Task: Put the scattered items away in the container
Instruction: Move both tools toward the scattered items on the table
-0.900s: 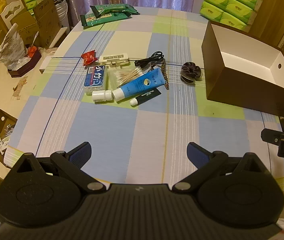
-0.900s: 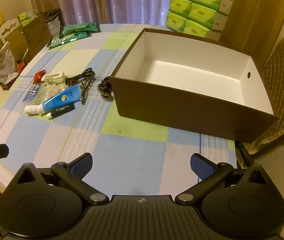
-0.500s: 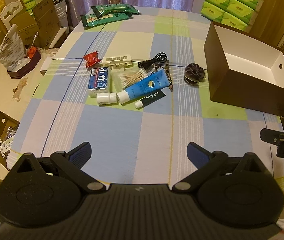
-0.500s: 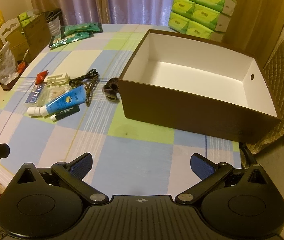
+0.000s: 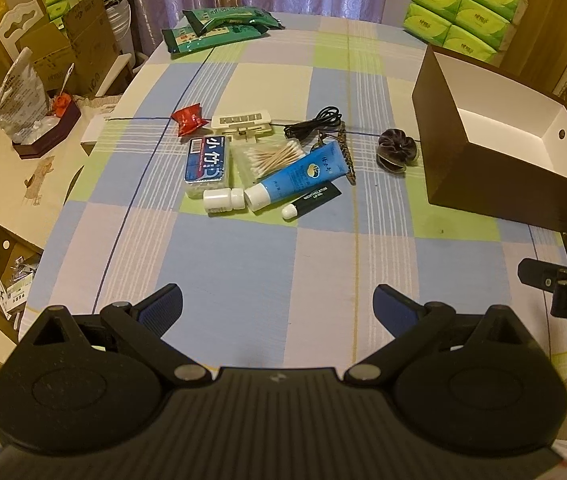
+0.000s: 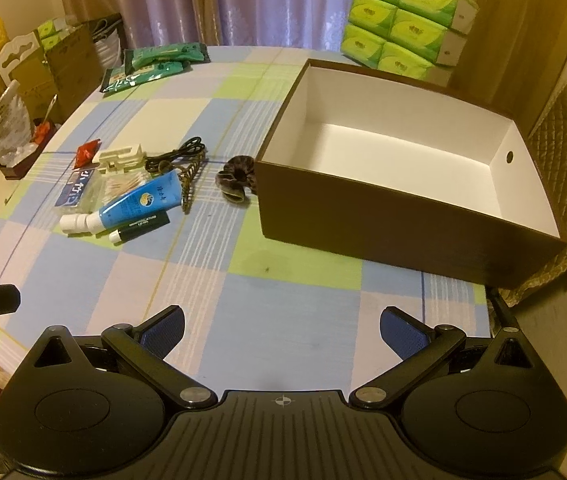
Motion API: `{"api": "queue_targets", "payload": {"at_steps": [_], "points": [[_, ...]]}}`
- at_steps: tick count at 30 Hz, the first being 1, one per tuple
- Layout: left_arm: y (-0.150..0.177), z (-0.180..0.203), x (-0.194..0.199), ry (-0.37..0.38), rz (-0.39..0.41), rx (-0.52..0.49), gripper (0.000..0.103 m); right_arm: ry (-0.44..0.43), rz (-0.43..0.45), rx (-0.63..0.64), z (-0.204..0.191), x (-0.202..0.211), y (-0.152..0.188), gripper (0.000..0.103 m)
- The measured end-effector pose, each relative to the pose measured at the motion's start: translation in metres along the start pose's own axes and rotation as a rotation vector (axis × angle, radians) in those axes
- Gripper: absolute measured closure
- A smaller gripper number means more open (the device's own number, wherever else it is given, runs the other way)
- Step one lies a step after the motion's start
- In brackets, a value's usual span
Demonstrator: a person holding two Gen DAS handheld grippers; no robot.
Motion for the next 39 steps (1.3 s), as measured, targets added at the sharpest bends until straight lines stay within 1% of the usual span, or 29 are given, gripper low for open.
{"api": "queue_targets", "payload": {"at_steps": [14,21,24,33,39], "points": [[-0.002,-0.019,-0.006,0.007,-0.013,0.003,0.003,0.000,-0.008,0.004,-0.015,-0.008,-0.003,0.002],[-0.004,-0.027,-0.013,0.000,-0.022,0.001,0.002,-0.026,-0.011,-0.006,-0.029,-0.018,-0.007,0.002],[-0.007,-0.031,-0.018,0.000,-0.029,-0.001,0.002,-0.047,0.002,-0.009,-0.034,-0.022,-0.011,0.002],[-0.017,-0.041,-0.030,0.002,-0.029,-0.012,0.001,-0.068,0.031,-0.013,-0.046,-0.035,-0.021,0.002],[-0.025,-0.049,-0.038,0.007,-0.027,-0.018,0.001,-0.092,0.050,0.010,-0.058,-0.043,-0.029,0.002]]}}
Point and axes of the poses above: each gripper's, at about its wrist camera, not at the fingertips, and x roughly against the way its jaws point, z to its right, y to its underside, the point moved 8 cm from there along -x, roughly the way its jaws point, and after that the axes turned 10 degrees about -y, right-handed, at the moved point
